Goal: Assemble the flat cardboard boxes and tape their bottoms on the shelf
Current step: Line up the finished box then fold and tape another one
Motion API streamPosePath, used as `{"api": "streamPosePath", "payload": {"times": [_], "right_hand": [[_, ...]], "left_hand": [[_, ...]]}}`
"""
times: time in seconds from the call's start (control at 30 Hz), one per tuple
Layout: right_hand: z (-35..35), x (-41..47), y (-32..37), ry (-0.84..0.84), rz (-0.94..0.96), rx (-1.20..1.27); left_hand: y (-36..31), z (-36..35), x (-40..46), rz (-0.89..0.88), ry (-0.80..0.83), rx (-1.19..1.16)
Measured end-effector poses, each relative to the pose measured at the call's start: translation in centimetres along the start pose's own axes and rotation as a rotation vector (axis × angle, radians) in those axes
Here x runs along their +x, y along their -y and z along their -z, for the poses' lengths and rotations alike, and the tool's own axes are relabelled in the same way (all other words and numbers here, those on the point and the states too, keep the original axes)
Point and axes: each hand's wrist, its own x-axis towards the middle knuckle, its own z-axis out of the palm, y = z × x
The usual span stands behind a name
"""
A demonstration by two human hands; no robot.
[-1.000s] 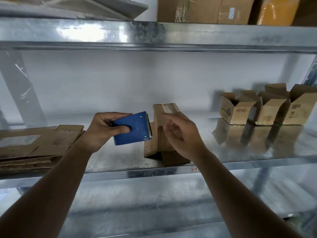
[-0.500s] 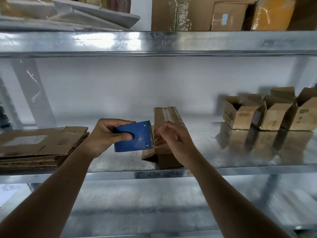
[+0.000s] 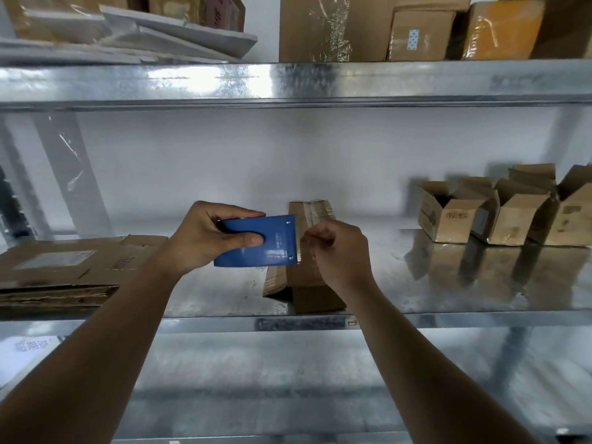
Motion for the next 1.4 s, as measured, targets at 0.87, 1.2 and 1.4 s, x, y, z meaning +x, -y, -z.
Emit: {"api": "streamPosePath", "payload": {"times": [0.87,1.2,1.4], "right_hand": [[5.2,1.6,-2.8,-0.227,-0.227,-0.19],[4.8,3.6,-4.7,-0.166,-0.306,-0.12],[4.1,4.5,-7.4,-0.007,-0.459,0.116]], "left_hand": [[3.2,4.8,1.2,0.078,-0.022,0.147],[6.2,4.5,2.0,0.092,-0.048,0.13],[8.2,4.4,2.7,0.15,-0.048,0.163]]}}
